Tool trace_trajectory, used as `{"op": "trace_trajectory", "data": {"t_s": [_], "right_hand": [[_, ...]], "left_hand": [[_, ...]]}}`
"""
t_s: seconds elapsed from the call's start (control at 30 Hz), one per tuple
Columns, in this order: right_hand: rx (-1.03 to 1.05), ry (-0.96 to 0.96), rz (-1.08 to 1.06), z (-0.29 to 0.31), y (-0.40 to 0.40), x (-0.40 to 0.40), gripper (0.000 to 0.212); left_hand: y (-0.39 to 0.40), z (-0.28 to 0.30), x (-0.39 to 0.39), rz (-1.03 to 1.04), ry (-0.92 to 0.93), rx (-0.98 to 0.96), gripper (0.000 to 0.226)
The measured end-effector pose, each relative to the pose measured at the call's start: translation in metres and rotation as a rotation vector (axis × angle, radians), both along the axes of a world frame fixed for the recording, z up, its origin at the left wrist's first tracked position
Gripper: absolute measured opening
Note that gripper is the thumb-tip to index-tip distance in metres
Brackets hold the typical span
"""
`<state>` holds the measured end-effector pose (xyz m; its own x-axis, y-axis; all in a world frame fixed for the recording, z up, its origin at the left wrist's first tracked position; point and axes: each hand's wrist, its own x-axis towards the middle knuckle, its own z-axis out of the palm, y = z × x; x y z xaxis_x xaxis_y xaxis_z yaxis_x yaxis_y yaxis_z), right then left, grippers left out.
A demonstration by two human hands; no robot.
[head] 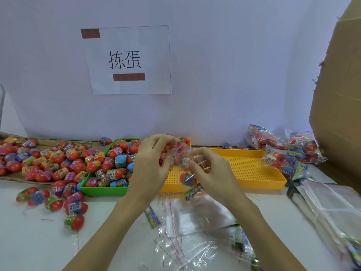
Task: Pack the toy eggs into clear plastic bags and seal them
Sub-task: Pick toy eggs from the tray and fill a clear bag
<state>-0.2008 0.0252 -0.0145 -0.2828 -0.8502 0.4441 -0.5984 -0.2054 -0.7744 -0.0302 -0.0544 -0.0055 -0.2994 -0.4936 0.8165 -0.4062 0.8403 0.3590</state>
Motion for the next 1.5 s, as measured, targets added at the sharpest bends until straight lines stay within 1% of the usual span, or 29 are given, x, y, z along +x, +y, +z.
{"op": "trace_trajectory", "data": {"t_s": [0.13, 0.27, 0.3, 0.37, 0.43, 0.53, 0.57, 0.63, 0.77, 0.87, 0.97, 1.07, 1.1, 1.17, 1.27, 1.33, 1.43, 1.5], "right_hand": [[0.007, 0.013, -0.012, 0.0007, 0.0008, 0.0009, 0.014], [0.026, 0.050, -0.035, 0.0011, 0.0007, 0.0002, 0.019], [0.036, 0.061, -0.050, 0.0005, 0.0002, -0.0003, 0.020], [0.038, 0.087, -0.077, -0.0006, -0.0007, -0.0006, 0.024], [0.010, 0.099, -0.074, -0.0004, -0.0002, 0.0008, 0.034], [-0.047, 0.131, -0.045, -0.0003, 0.0023, 0.0021, 0.058], [-0.060, 0.154, -0.038, 0.0002, 0.0031, 0.0028, 0.063], [-0.070, 0.225, -0.022, 0.0012, 0.0042, 0.0043, 0.065], [-0.038, 0.349, -0.027, 0.0022, 0.0045, 0.0051, 0.059], [-0.004, 0.430, -0.077, 0.0013, 0.0044, 0.0040, 0.047], [0.003, 0.382, -0.090, -0.0001, 0.0036, 0.0033, 0.036], [-0.029, 0.317, -0.099, -0.0003, 0.0012, 0.0006, 0.012], [-0.033, 0.282, -0.098, 0.0002, 0.0005, -0.0001, 0.007], [-0.044, 0.216, -0.092, 0.0006, -0.0008, 0.0000, 0.010], [-0.073, 0.186, -0.077, 0.0023, -0.0010, 0.0013, 0.007], [-0.052, 0.192, -0.045, 0.0011, -0.0010, 0.0009, 0.010], [0.062, 0.260, -0.025, -0.0041, -0.0020, 0.0016, 0.012], [0.071, 0.275, -0.038, -0.0069, -0.0021, 0.0031, 0.015]], "left_hand": [[0.0006, 0.0009, -0.0001, 0.001, 0.002, -0.007, 0.020], [0.0037, 0.0052, -0.0030, -0.081, 0.146, 0.095, 0.022], [0.0033, 0.0062, -0.0025, -0.087, 0.146, 0.096, 0.022], [0.0020, 0.0066, -0.0005, -0.072, 0.092, 0.053, 0.019], [0.0018, 0.0047, 0.0000, -0.075, 0.031, 0.014, 0.018], [0.0042, 0.0024, -0.0025, -0.112, 0.024, 0.050, 0.020], [0.0046, 0.0017, -0.0032, -0.121, 0.026, 0.063, 0.022], [0.0039, 0.0007, -0.0034, -0.125, 0.021, 0.066, 0.023], [0.0026, -0.0004, -0.0022, -0.099, 0.010, 0.034, 0.026], [0.0030, -0.0002, -0.0021, -0.093, 0.010, -0.015, 0.030], [0.0034, 0.0005, -0.0021, -0.100, 0.015, -0.057, 0.033], [0.0040, 0.0010, -0.0018, -0.099, 0.015, -0.032, 0.032], [0.0043, 0.0016, -0.0016, -0.097, 0.016, -0.008, 0.031], [0.0042, 0.0036, -0.0007, -0.093, 0.032, 0.050, 0.028], [0.0025, 0.0068, 0.0012, -0.083, 0.064, 0.106, 0.028], [0.0012, 0.0075, 0.0022, -0.082, 0.058, 0.130, 0.026], [0.0018, 0.0037, 0.0004, -0.105, 0.002, 0.237, 0.022], [0.0030, 0.0002, -0.0015, -0.122, -0.009, 0.287, 0.020]]}}
